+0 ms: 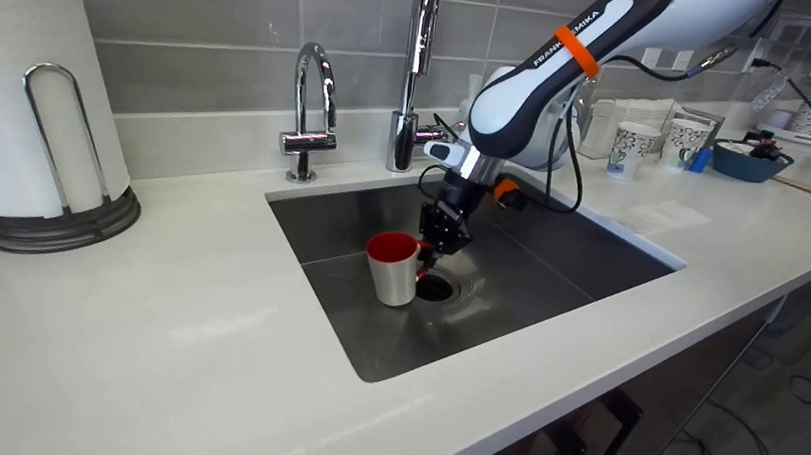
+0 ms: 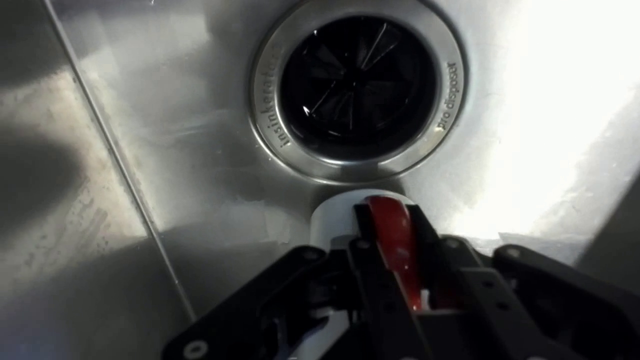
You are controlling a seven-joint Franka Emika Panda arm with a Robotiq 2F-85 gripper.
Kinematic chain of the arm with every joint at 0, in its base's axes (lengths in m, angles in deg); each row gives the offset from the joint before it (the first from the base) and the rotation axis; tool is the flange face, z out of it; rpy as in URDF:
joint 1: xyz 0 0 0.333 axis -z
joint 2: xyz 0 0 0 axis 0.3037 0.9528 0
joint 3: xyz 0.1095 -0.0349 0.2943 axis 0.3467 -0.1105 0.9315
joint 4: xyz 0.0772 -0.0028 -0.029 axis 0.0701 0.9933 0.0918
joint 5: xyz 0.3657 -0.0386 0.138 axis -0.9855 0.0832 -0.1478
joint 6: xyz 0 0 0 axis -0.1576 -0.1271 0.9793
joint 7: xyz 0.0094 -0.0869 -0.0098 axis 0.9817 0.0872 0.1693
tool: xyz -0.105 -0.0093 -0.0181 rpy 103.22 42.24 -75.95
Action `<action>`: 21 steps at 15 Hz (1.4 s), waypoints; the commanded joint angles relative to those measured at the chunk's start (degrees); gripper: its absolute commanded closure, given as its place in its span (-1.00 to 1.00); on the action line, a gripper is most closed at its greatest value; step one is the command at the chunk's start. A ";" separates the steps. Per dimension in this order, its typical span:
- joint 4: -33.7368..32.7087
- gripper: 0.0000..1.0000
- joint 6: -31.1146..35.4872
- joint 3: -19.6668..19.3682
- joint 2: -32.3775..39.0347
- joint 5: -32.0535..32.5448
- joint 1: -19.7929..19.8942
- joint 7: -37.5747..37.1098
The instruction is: Move the mug to the right side of the sink
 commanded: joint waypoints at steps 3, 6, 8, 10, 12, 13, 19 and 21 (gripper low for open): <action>3.70 0.90 1.57 4.21 -3.11 -1.32 4.65 1.52; 3.39 0.90 0.85 3.93 -2.75 -0.97 4.61 0.92; 3.21 0.90 0.71 3.70 -2.47 -0.87 4.50 0.81; 2.85 0.90 0.50 3.97 -1.93 -1.10 4.79 1.08; 2.53 0.90 -0.09 3.38 -1.46 -0.90 4.35 0.56; 2.20 0.90 -0.76 2.88 -1.14 -0.80 4.03 0.10; 1.23 0.90 -3.94 0.14 0.42 0.18 1.72 -1.08; 1.20 0.90 -3.82 0.45 0.43 0.26 1.34 -0.70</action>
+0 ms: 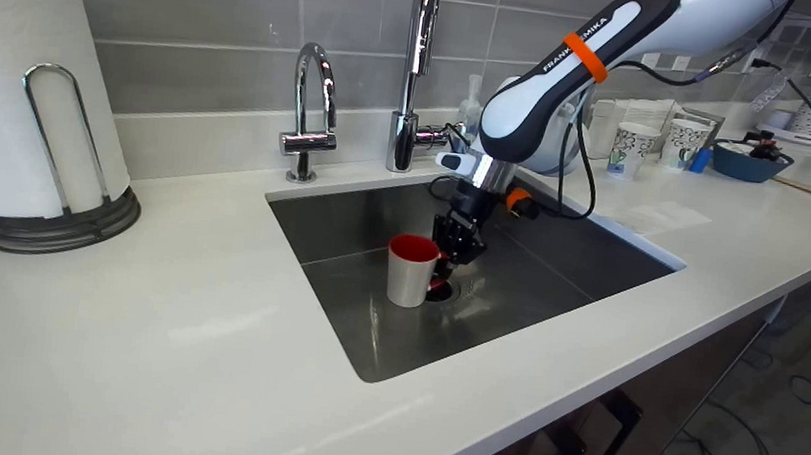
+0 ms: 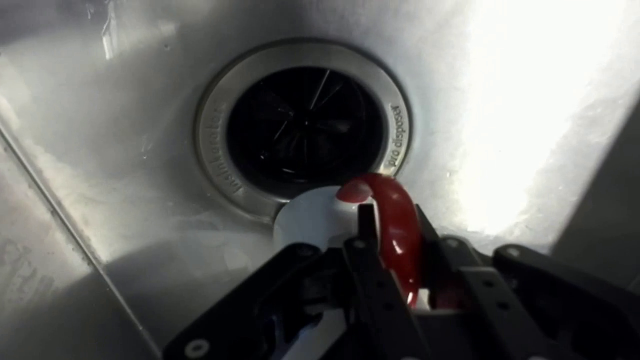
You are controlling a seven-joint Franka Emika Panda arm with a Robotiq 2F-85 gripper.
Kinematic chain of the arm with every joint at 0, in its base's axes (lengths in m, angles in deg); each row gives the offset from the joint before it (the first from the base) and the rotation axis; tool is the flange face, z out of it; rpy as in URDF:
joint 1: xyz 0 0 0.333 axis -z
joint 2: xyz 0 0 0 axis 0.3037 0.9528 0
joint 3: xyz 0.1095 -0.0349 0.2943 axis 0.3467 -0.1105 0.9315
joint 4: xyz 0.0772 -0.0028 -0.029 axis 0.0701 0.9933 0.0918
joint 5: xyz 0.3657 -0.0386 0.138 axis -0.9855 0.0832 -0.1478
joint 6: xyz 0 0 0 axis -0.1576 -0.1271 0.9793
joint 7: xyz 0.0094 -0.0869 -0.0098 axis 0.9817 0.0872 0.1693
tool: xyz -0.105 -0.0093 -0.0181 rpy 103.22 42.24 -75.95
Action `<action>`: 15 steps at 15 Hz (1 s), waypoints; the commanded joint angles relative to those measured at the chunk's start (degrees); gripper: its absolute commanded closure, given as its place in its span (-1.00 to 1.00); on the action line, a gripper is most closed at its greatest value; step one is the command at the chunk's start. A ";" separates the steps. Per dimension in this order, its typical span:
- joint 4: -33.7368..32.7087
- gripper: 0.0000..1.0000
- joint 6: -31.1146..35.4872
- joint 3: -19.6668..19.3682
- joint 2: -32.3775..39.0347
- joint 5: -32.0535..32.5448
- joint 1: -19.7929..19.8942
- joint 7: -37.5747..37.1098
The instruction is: Move the mug to the right side of the sink
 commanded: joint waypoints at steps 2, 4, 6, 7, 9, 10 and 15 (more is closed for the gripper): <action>-1.01 0.90 -1.12 -0.05 0.33 0.35 -1.73 -0.25; -1.24 0.90 -1.13 -0.10 0.38 0.63 -2.51 -0.27; -1.50 0.90 -1.00 0.03 0.52 0.83 -3.25 -0.09; -1.65 0.90 -0.92 -0.09 0.55 0.92 -3.69 -0.23; -1.92 0.90 -1.20 -0.44 0.58 1.05 -4.41 -0.55; -1.90 0.90 -1.29 -0.92 0.37 1.12 -4.85 -1.14; -0.99 -0.29 -1.52 -4.18 -1.43 2.19 -7.46 -5.29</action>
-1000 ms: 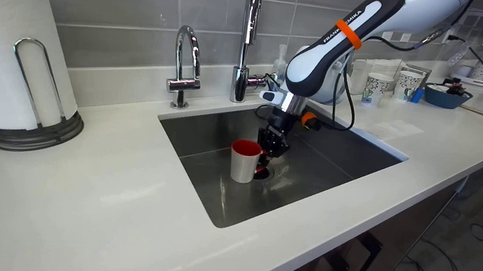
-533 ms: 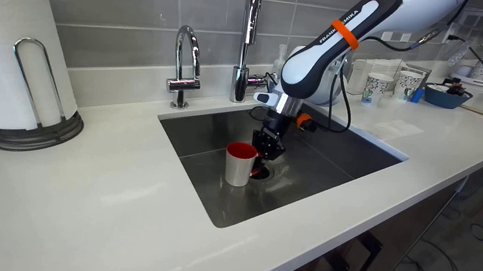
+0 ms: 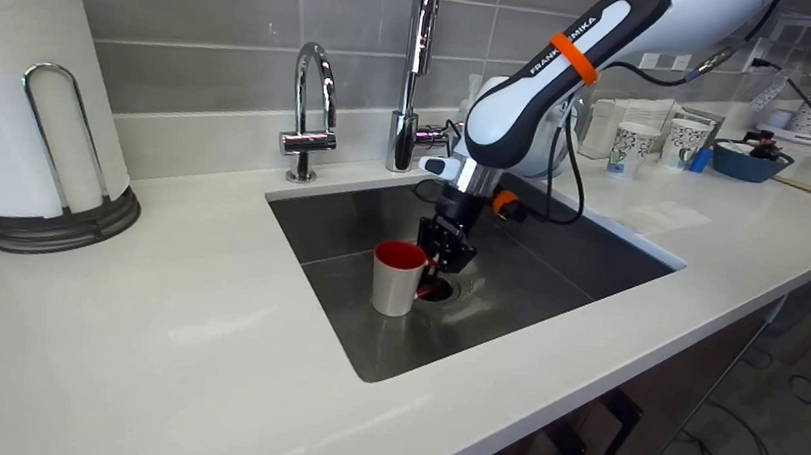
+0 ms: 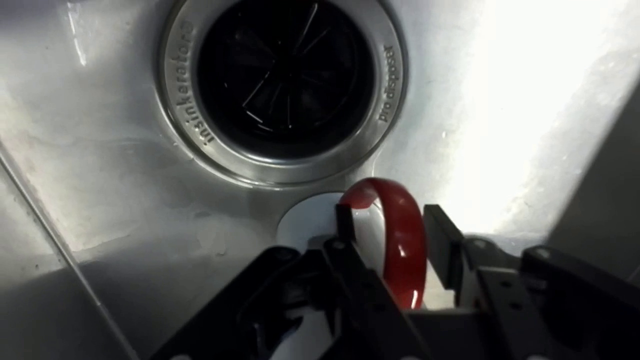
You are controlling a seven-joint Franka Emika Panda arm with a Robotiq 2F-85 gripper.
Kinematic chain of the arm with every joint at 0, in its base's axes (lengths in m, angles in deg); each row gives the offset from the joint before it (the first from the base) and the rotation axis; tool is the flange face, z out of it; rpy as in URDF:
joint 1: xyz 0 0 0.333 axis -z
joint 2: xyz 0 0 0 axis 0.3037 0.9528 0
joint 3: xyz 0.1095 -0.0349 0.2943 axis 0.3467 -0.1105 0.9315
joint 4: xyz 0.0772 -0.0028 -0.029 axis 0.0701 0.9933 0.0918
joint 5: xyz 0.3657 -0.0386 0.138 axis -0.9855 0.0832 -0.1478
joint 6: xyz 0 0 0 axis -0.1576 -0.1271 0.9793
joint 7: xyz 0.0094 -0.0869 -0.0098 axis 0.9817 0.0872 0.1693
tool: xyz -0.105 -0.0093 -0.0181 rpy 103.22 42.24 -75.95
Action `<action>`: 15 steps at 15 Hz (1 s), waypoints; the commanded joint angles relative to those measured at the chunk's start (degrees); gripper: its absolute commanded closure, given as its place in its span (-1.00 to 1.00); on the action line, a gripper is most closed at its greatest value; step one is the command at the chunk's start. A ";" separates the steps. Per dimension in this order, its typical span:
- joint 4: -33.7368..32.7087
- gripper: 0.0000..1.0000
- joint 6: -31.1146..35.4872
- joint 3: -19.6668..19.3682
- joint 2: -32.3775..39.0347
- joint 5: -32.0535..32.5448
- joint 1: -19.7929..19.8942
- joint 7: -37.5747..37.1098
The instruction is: Move the mug to the right side of the sink
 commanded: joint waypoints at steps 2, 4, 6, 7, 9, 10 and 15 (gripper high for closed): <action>-0.02 -0.57 -1.44 -4.19 -1.91 2.89 -3.95 -5.90; 0.13 -0.86 -1.63 -5.34 -2.46 3.77 -5.22 -7.93; -0.10 -1.00 -1.97 -6.06 -2.70 4.79 -6.19 -9.62; -0.24 -1.00 -2.18 -6.34 -2.74 5.29 -6.62 -10.44; -0.44 -1.00 -2.72 -7.14 -2.86 6.35 -7.53 -12.41; -0.58 -0.80 -2.97 -7.80 -2.89 7.06 -8.17 -13.70; -0.90 0.12 -4.01 -8.57 -2.99 9.53 -9.11 -16.95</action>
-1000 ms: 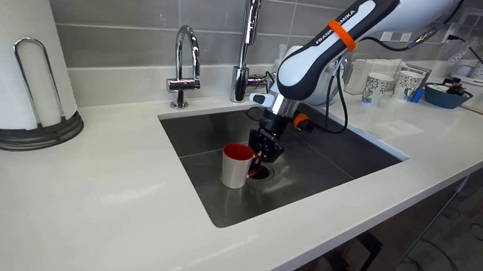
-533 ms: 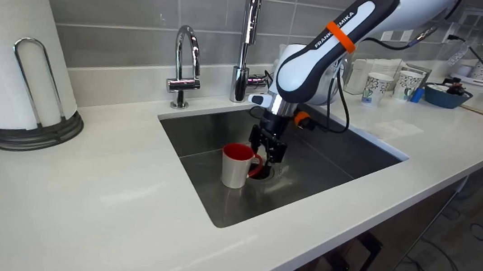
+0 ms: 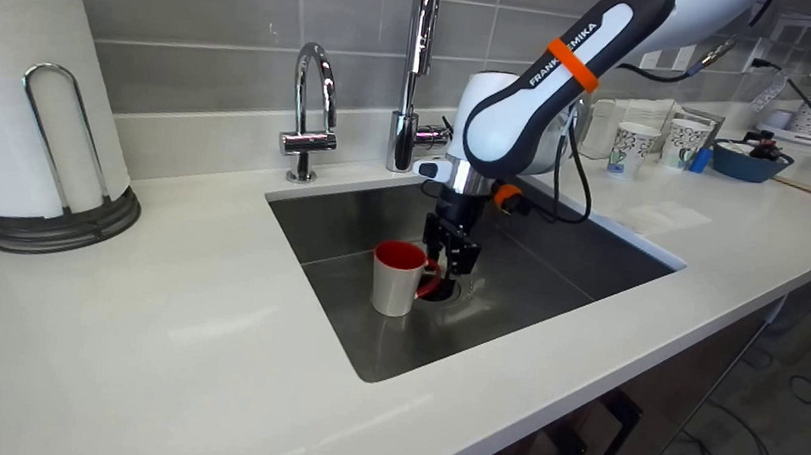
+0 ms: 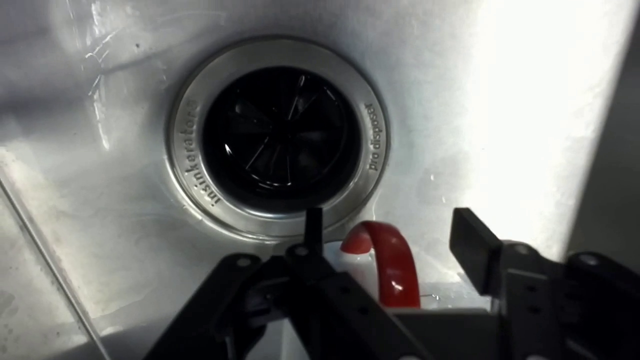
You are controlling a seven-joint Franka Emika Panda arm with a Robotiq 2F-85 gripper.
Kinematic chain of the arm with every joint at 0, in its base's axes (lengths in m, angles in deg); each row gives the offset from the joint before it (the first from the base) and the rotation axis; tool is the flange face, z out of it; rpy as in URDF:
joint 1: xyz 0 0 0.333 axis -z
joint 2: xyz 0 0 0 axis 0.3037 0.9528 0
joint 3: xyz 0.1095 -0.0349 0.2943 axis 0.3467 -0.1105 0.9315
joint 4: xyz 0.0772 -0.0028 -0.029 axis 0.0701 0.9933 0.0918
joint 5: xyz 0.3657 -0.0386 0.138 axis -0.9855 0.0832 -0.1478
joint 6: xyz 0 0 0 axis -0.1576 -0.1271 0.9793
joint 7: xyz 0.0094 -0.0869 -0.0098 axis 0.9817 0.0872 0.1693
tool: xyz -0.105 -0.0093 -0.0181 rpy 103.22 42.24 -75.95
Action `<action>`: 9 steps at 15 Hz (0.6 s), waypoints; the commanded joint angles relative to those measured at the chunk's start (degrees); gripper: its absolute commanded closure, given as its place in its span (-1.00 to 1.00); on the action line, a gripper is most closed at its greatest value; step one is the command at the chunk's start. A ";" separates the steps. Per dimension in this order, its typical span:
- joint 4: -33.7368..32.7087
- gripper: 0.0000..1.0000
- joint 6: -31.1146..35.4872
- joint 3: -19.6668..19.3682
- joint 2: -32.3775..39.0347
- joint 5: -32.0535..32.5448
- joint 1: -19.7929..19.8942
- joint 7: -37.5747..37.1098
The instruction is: Move the mug to the right side of the sink
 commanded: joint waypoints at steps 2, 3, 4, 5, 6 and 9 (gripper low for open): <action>-1.04 0.40 -1.58 -0.73 -0.30 3.13 -1.16 -3.22; -1.28 0.06 -1.40 -0.65 -0.12 3.40 -1.11 -3.11; -1.52 -0.01 -1.40 -0.61 0.04 3.54 -1.07 -3.13; -1.65 -0.01 -1.33 -0.62 0.11 3.71 -1.09 -3.13; -1.82 -0.05 -1.34 -0.70 0.17 3.90 -1.23 -3.22; -2.26 0.01 -1.47 -0.76 0.41 4.49 -1.63 -3.39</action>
